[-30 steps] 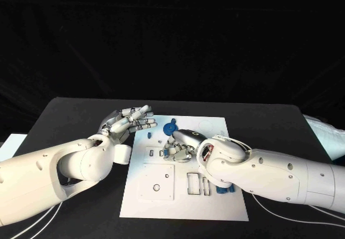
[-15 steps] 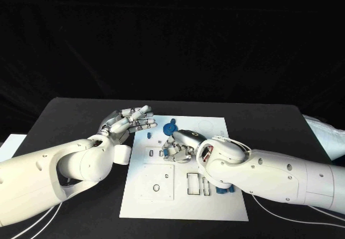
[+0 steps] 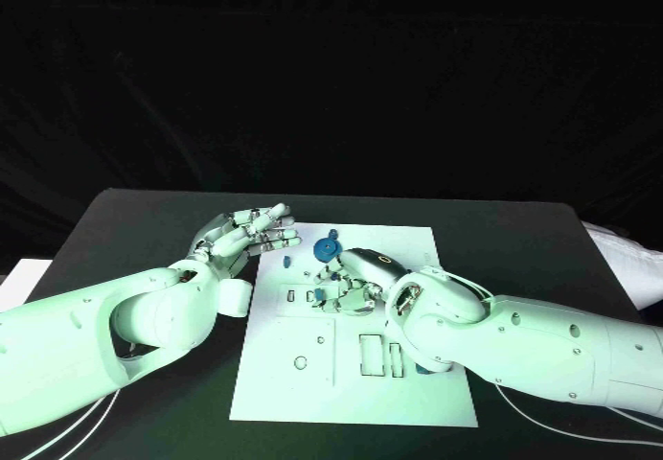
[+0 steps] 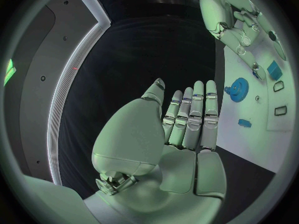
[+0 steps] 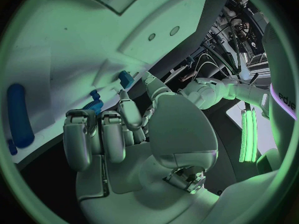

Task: Assemble the parts on the task board

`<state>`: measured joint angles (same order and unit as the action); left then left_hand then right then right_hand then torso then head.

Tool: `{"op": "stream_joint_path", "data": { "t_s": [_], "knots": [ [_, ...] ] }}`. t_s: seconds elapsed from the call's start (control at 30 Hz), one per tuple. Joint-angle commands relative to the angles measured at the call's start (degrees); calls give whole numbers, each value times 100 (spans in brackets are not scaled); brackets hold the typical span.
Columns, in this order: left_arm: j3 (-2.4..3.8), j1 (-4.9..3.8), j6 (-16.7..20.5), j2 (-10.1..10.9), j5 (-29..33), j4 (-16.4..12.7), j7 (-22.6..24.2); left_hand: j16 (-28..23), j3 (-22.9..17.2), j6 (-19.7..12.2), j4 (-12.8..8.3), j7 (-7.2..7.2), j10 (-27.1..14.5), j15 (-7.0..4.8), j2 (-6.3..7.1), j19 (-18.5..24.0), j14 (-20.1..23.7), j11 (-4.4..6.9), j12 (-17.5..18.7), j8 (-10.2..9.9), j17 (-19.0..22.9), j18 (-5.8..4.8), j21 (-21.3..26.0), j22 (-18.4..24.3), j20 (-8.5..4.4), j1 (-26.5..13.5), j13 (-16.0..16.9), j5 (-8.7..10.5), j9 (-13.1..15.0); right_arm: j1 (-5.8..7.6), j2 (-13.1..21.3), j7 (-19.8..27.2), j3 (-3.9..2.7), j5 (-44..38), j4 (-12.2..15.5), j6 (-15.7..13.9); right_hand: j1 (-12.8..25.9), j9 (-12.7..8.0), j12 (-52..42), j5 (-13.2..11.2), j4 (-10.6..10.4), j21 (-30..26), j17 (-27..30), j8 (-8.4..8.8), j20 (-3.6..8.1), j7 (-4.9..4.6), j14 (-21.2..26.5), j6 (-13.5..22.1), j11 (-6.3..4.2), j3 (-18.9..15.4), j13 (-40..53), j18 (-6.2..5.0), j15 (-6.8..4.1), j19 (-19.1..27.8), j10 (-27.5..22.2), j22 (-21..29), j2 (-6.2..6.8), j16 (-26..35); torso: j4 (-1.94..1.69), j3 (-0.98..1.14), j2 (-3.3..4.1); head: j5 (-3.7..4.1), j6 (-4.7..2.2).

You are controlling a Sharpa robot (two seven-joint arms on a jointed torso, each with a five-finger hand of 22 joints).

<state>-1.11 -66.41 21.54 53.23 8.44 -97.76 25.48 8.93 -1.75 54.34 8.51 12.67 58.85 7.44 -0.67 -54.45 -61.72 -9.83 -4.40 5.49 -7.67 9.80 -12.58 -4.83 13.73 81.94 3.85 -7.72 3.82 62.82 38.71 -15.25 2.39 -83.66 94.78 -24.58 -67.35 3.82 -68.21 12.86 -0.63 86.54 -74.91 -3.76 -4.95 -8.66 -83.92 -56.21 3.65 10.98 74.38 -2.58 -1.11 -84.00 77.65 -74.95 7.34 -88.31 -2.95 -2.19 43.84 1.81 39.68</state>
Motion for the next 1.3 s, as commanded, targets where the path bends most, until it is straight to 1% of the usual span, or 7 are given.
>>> {"op": "stream_joint_path", "data": {
  "t_s": [0.03,0.2,0.33,0.43,0.57,0.83,1.3],
  "knots": [
    [4,-5,-109,-13,3,13,25,14,12,35,-56,0,49,-27,-66,-100,-128,-2,41,-40,-36,79,-5,4,-20,-9,-7,24,-5,32,124,556,-34,145,163,-617,-44,-2,2,33,7,-7,-1144,-18,-41,6,-528,32,1,-50,4,88,48,-219,-46,-722,-16,5,15,6,-4,2,-10],
    [4,-6,-137,-8,-346,77,-304,334,34,261,-72,-148,331,-248,-122,-619,-822,166,-28,17,-323,89,-293,-113,-234,-45,19,23,18,207,452,1199,-71,691,449,-409,-80,-3,20,-6,1,-9,-1149,-17,-44,0,-528,45,6,-109,-16,87,51,-216,-68,-718,-26,4,14,16,-12,10,-46],
    [5,-9,-230,28,-1185,122,-1107,1509,106,712,73,-422,1338,-737,-119,-1775,-2389,556,-419,172,-1121,76,-1092,-496,-716,-219,209,33,79,412,841,1575,-82,1324,727,-72,-142,-3,81,-124,-22,-18,-1140,-18,-51,-8,-524,68,15,-214,-75,84,60,-206,-128,-703,-74,10,35,41,-53,-21,-32],
    [6,-46,-381,47,-2078,131,-2154,5718,238,808,185,-605,1825,-895,1,-2278,-2544,726,-896,224,-5323,-2,-2083,-1197,-962,-350,629,40,123,609,1213,1713,-86,1937,926,44,-224,1,81,-128,-15,-22,-1119,-30,-53,-6,-519,57,13,-235,-85,82,59,-202,-137,-697,-143,21,73,66,-92,-59,-25],
    [6,-124,-912,10,-3273,142,-3458,8029,381,855,226,-622,1775,-972,18,-3106,-2804,926,-2237,588,-8119,-561,-5872,-5755,-1120,-506,1783,49,346,810,1551,1800,-86,2615,967,-9,-241,3,61,-151,-49,-28,-1094,-40,-52,-4,-513,40,10,-267,-84,80,57,-195,-127,-686,-227,35,106,86,-132,-82,-16],
    [6,-400,-2054,-230,-5716,172,-5614,8107,873,670,688,-887,1594,-1097,-146,-3105,-2828,987,-5680,1720,-8233,-731,-7012,-7235,-1116,-955,5200,159,1213,1032,1981,1743,-85,3214,798,-42,-221,3,69,-122,-116,-36,-1077,-45,-51,-2,-509,31,10,-333,-106,77,56,-189,-137,-673,-315,46,142,133,-209,-152,27],
    [3,-536,-2251,-720,-6561,400,-6548,8107,1453,82,814,-981,1716,-1164,-398,-3253,-2828,1082,-6493,2944,-8233,-837,-7407,-7871,-1154,-1324,6128,366,2504,1070,2063,1612,-83,3272,608,-2,-183,2,106,-106,-186,-59,-1033,-48,-50,0,-498,24,8,-426,-147,67,55,-166,-162,-627,-360,71,162,161,-233,-185,68]
  ]
}}
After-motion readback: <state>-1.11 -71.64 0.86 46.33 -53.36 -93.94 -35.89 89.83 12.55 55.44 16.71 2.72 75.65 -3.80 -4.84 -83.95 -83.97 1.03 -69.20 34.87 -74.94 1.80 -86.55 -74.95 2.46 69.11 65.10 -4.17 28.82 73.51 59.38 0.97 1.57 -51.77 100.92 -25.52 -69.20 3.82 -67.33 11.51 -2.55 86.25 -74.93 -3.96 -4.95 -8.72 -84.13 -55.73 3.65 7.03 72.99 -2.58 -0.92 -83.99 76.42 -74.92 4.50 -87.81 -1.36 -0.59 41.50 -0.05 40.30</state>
